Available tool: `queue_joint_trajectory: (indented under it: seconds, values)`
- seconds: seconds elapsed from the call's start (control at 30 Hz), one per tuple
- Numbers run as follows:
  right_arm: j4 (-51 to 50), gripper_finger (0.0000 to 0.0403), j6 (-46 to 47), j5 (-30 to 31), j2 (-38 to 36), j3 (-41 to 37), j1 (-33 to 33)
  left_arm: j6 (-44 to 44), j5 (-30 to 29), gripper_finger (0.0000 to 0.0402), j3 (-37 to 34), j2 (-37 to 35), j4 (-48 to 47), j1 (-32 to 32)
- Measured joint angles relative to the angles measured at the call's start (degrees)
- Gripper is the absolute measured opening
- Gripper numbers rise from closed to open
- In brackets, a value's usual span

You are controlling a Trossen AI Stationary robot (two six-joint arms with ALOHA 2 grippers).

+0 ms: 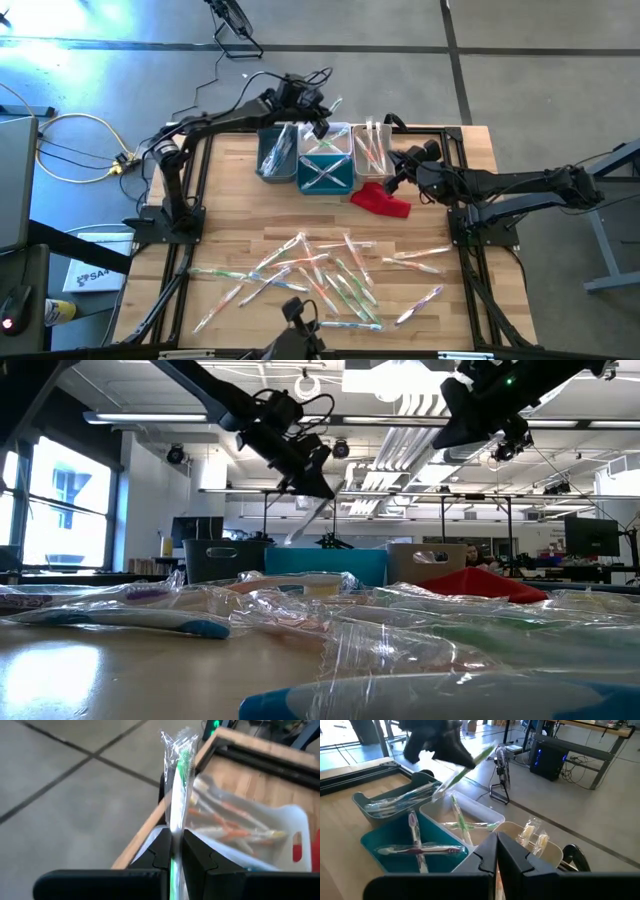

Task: Pick & Place Toothbrushes
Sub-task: Put the green toothbrush into the transparent bin

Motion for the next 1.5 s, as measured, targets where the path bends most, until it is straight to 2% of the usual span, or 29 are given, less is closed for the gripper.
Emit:
queue_joint_trajectory:
  seconds: [0.33,0.77,1.07,1.5]
  values:
    - [-0.8,0.0005,-0.1,0.0,0.0,0.0,-2.4,-0.4,-0.1,0.0017,0.0,3.9,-0.8,0.0]
    - [-1.3,0.0005,-0.1,-0.1,0.0,0.0,-2.4,-0.3,0.0,0.0017,0.0,9.2,-0.7,-0.4]
    - [-2.1,0.0005,-0.1,-0.3,0.0,0.0,-2.4,0.0,0.3,0.0017,0.0,9.7,-0.7,-0.4]
    - [-2.1,0.0005,-0.1,-0.3,0.0,0.0,-2.4,1.2,0.1,0.0066,0.0,9.7,-0.7,-1.3]
